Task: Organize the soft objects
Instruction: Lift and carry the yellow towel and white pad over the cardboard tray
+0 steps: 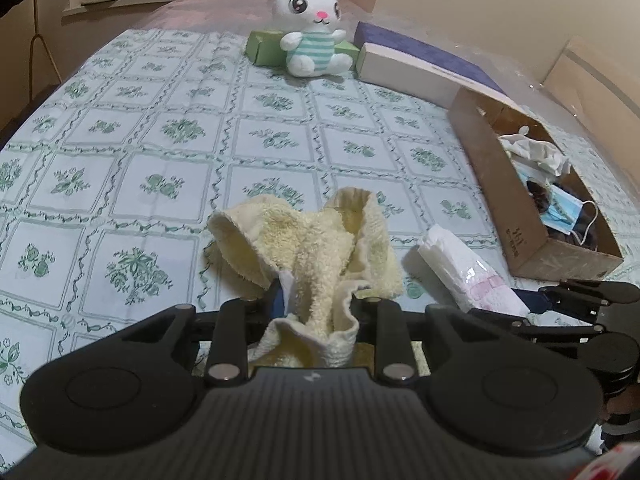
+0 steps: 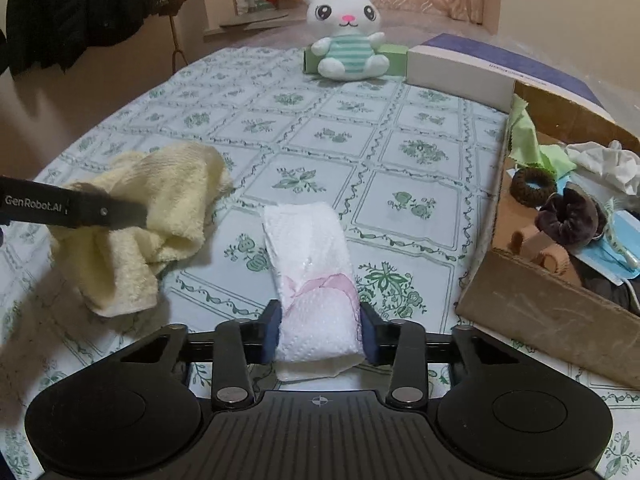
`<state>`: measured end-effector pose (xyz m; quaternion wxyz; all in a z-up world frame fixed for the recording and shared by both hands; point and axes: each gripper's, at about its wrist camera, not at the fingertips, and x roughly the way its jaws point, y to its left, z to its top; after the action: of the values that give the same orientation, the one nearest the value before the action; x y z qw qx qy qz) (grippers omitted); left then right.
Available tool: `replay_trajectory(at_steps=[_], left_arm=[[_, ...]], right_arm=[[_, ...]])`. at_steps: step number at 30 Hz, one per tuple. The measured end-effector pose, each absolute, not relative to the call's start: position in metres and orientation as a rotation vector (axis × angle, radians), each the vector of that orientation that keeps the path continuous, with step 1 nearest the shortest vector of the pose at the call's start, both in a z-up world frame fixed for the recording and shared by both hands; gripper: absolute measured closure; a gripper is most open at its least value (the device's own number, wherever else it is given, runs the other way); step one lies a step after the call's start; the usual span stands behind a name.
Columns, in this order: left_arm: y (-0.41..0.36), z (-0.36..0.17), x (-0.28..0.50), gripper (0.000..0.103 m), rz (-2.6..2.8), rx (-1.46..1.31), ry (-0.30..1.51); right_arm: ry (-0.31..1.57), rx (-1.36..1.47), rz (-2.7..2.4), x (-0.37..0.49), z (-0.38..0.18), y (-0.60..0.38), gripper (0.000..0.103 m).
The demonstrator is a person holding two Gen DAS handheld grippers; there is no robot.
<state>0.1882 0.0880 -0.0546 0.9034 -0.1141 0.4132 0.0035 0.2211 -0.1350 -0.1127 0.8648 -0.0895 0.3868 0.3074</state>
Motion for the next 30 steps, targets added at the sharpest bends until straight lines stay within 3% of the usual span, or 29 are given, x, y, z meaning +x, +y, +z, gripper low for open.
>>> replay_trajectory(at_steps=[18,30], left_arm=[[0.042,0.007,0.193,0.08,-0.093,-0.169,0.723],[-0.038,0.042,0.241,0.08,-0.255,-0.104,0.65]], right_arm=[[0.711,-0.06,0.609,0.205,-0.051,-0.173,0.069],[0.649,0.046,0.441,0.218,-0.017,-0.241,0.069]])
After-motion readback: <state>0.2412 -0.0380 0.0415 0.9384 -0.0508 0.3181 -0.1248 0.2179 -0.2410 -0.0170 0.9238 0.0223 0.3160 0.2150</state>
